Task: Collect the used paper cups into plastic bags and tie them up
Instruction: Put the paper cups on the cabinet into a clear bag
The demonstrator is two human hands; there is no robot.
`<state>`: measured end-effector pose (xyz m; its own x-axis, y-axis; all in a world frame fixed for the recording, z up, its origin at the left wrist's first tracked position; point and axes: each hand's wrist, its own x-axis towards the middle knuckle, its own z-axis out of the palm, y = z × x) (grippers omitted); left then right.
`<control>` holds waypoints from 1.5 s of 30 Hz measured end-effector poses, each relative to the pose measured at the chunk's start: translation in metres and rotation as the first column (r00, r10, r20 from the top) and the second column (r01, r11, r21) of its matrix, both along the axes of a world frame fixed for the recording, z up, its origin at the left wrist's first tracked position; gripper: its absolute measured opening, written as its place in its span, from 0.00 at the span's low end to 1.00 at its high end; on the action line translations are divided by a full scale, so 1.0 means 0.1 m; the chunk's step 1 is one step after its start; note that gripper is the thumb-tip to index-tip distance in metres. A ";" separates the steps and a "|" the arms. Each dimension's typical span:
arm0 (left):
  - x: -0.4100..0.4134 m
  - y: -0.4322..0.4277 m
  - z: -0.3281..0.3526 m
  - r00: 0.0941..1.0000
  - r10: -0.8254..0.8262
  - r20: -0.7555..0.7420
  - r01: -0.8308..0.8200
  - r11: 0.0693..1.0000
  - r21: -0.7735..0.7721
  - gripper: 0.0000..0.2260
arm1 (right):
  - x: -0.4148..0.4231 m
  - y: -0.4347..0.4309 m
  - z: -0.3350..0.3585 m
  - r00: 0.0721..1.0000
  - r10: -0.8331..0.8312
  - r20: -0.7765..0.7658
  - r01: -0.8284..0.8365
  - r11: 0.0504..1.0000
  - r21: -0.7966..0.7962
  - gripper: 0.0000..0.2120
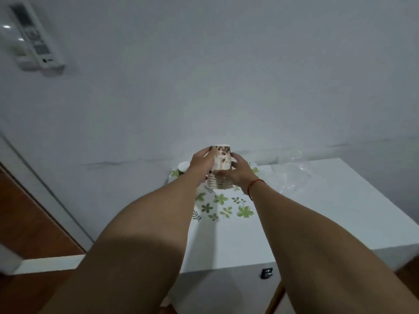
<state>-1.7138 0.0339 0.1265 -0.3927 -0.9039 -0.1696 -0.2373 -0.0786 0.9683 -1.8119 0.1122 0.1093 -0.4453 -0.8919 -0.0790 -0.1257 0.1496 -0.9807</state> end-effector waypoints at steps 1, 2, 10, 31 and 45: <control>0.04 -0.10 0.05 1.000 0.024 -0.009 -0.024 0.999 -0.031 0.15 | 0.04 -0.11 0.05 1.000 0.003 -0.028 -0.003 1.000 -0.021 0.27; 0.08 -0.21 0.10 0.998 0.054 -0.024 -0.055 0.997 -0.061 0.16 | 0.09 -0.25 0.09 0.999 0.004 -0.051 -0.007 0.999 -0.043 0.25; 0.32 -0.84 0.15 0.974 0.221 -0.058 -0.227 0.962 -0.149 0.22 | 0.37 -1.01 0.12 0.995 0.047 -0.093 -0.059 0.990 -0.130 0.29; 0.53 -0.86 -0.59 0.976 0.201 0.089 -0.202 0.979 0.006 0.19 | 0.70 -1.18 -0.48 0.972 -0.021 -0.234 0.050 0.992 0.119 0.23; 0.33 -0.96 -0.05 0.874 0.293 0.387 -0.225 0.951 -0.211 0.17 | 0.19 -0.99 -0.16 0.862 0.103 -0.496 0.090 0.933 0.350 0.25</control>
<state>-1.6808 -0.0619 0.1218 -0.0668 -0.9913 -0.1135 -0.6059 -0.0501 0.7939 -1.7929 0.0135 0.0937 -0.5032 -0.8504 -0.1539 -0.5840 0.4659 -0.6648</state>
